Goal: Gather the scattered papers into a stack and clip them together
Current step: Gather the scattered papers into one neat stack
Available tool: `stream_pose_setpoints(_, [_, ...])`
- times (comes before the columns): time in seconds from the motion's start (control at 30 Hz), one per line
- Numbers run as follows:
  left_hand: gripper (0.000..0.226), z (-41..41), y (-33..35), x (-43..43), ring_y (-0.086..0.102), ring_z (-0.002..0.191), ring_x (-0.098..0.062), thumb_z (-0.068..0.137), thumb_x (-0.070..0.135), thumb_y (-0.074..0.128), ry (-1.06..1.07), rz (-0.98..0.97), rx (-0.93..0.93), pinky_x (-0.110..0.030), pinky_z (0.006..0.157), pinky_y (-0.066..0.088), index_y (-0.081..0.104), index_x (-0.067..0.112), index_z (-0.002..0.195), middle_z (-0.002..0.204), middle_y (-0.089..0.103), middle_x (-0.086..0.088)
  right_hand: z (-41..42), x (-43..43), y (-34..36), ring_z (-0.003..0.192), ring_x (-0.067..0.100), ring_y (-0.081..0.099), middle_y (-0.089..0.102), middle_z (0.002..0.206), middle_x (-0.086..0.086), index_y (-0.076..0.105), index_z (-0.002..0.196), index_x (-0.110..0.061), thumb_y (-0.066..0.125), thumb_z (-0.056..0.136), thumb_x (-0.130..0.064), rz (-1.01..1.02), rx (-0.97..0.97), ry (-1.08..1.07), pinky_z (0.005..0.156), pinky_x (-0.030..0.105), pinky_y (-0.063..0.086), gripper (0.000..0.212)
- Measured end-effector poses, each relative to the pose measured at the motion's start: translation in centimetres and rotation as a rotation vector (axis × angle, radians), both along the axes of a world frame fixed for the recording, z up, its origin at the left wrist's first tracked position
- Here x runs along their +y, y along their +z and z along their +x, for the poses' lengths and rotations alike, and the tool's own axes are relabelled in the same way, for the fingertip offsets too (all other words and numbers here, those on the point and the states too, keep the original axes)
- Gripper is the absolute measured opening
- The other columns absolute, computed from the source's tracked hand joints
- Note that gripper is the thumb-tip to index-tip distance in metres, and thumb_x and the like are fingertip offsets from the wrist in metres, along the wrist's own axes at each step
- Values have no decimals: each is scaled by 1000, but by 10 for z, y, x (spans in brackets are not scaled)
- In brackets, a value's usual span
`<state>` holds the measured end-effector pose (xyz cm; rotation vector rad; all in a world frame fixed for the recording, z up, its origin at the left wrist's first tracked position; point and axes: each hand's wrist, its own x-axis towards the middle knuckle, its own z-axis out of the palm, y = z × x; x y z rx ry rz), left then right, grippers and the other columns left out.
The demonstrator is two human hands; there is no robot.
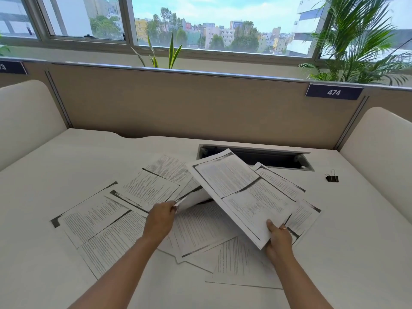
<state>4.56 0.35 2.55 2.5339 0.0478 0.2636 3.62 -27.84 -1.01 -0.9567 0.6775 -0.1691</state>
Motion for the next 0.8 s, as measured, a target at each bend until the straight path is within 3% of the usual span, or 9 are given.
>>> stream_pose_setpoints(0.1, [28,5,11,12,55,63,-30,94,13,47,115,-177,-18,-31,53,43,59,3,70,65,56,-10,5,-7,8,80,14,56,59,97,1,56,108,-11,51,90,0,30,-38,-60,53,21,56,22])
stream_pose_setpoints(0.2, [27,9,22,20,66,75,-36,94,14,49,262,-480,-3,-47,72,56,65,-6,86,77,63,-19,5,-11,6,79,15,57,59,100,4,57,91,-16,51,90,0,-5,-39,-64,54,22,56,18])
stream_pose_setpoints(0.27, [27,11,28,22,65,78,-34,94,13,49,318,-568,-16,-45,75,56,64,-9,97,83,62,-17,2,-12,0,83,18,57,58,109,9,57,92,-15,51,90,1,-57,-22,-52,66,26,56,17])
stream_pose_setpoints(0.37, [27,10,37,20,63,77,-32,94,14,49,316,-606,-64,-44,77,56,64,-9,98,84,62,-17,-5,-11,-7,101,29,54,55,126,17,52,120,-1,51,90,2,-145,16,-18,97,49,46,30])
stream_pose_setpoints(0.47, [25,5,44,15,64,71,-36,93,16,50,242,-502,-157,-49,70,55,63,-1,80,71,62,-20,-10,-11,-10,103,31,53,54,127,19,47,127,3,51,90,3,-227,44,33,100,53,41,37])
stream_pose_setpoints(0.53, [26,0,45,9,55,53,-26,93,13,51,151,-375,-234,-43,56,47,60,3,70,54,52,-7,-11,-10,-11,105,33,55,54,129,20,47,127,2,51,89,2,-281,57,71,100,52,42,38])
stream_pose_setpoints(0.63, [19,-11,44,-7,38,43,-4,91,6,52,0,-199,-302,-15,43,32,70,2,93,51,48,2,-13,-8,-9,99,31,56,58,122,18,50,125,1,51,89,3,-329,42,143,96,49,45,36])
stream_pose_setpoints(0.73, [27,-26,38,-30,46,46,-11,91,10,52,-182,-74,-285,-11,44,34,66,10,113,62,63,-4,-16,-5,-2,88,30,59,60,110,16,53,119,-4,51,89,4,-344,0,202,85,44,51,31])
stream_pose_setpoints(0.8, [31,-34,31,-46,58,60,-18,92,17,48,-277,5,-233,-21,54,45,62,15,120,80,72,-9,-19,-3,0,82,27,61,61,106,14,53,116,-6,51,89,4,-355,-15,243,74,38,54,29])
